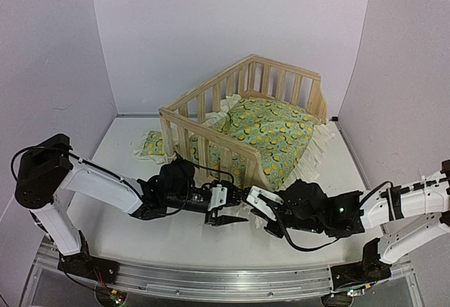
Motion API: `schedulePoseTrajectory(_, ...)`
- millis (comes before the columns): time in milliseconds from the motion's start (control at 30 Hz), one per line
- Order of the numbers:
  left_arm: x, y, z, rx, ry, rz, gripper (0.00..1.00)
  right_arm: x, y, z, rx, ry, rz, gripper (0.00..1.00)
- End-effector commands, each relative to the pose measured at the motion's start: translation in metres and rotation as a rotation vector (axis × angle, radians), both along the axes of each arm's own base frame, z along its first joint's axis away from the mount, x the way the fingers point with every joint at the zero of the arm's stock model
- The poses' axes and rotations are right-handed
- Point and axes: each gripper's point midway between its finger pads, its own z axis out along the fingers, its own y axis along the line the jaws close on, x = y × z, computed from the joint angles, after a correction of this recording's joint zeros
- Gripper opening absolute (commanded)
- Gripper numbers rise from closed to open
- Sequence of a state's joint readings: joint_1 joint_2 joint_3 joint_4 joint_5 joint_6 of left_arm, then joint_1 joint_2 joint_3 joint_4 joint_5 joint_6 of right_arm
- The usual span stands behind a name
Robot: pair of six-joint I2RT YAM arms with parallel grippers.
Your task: Set up the pet bed
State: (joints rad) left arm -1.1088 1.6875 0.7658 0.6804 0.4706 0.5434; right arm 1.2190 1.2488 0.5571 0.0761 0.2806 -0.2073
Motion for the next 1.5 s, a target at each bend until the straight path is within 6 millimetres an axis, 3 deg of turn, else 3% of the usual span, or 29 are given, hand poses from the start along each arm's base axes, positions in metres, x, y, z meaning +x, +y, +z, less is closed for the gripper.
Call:
schedulePoseTrajectory(0,0.008,-0.017,0.016,-0.049,-0.077,-0.034,0.54,0.004,0.005,0.017,0.061,-0.005,-0.001,0.00)
schedulePoseTrajectory(233,0.008,-0.025,0.004,-0.023,-0.033,-0.047,0.39,0.002,0.005,0.022,0.074,-0.008,0.023,0.00)
schedulePoseTrajectory(333,0.010,-0.026,0.002,-0.016,-0.028,-0.039,0.13,0.001,0.007,0.026,0.086,-0.008,0.033,0.00)
schedulePoseTrajectory(367,0.011,-0.026,0.001,-0.013,-0.027,-0.036,0.08,0.001,0.007,0.027,0.088,-0.009,0.035,0.00)
schedulePoseTrajectory(467,0.013,-0.026,-0.001,-0.006,-0.025,-0.025,0.07,0.002,0.007,0.029,0.092,-0.014,0.035,0.00)
schedulePoseTrajectory(600,0.010,-0.020,-0.006,0.010,0.003,-0.042,0.29,0.001,0.007,0.033,0.096,-0.023,0.041,0.00)
schedulePoseTrajectory(700,0.007,-0.018,-0.012,0.031,0.024,-0.063,0.33,0.001,0.006,0.035,0.100,-0.026,0.043,0.00)
schedulePoseTrajectory(867,0.010,-0.022,-0.016,0.043,0.035,-0.064,0.21,-0.002,0.009,0.033,0.096,-0.014,0.064,0.00)
schedulePoseTrajectory(1067,0.015,-0.025,-0.012,0.034,0.044,-0.052,0.00,-0.002,0.011,0.032,0.092,0.000,0.061,0.00)
schedulePoseTrajectory(1133,0.019,-0.025,-0.013,0.039,0.051,-0.029,0.00,-0.003,0.010,0.036,0.114,0.017,0.049,0.00)
schedulePoseTrajectory(1233,0.025,-0.024,-0.012,0.039,0.071,0.007,0.00,-0.003,0.011,0.043,0.155,0.103,-0.008,0.13)
schedulePoseTrajectory(1467,0.025,-0.028,-0.012,0.038,0.127,-0.005,0.00,-0.024,0.002,0.049,0.337,0.375,-0.205,0.54)
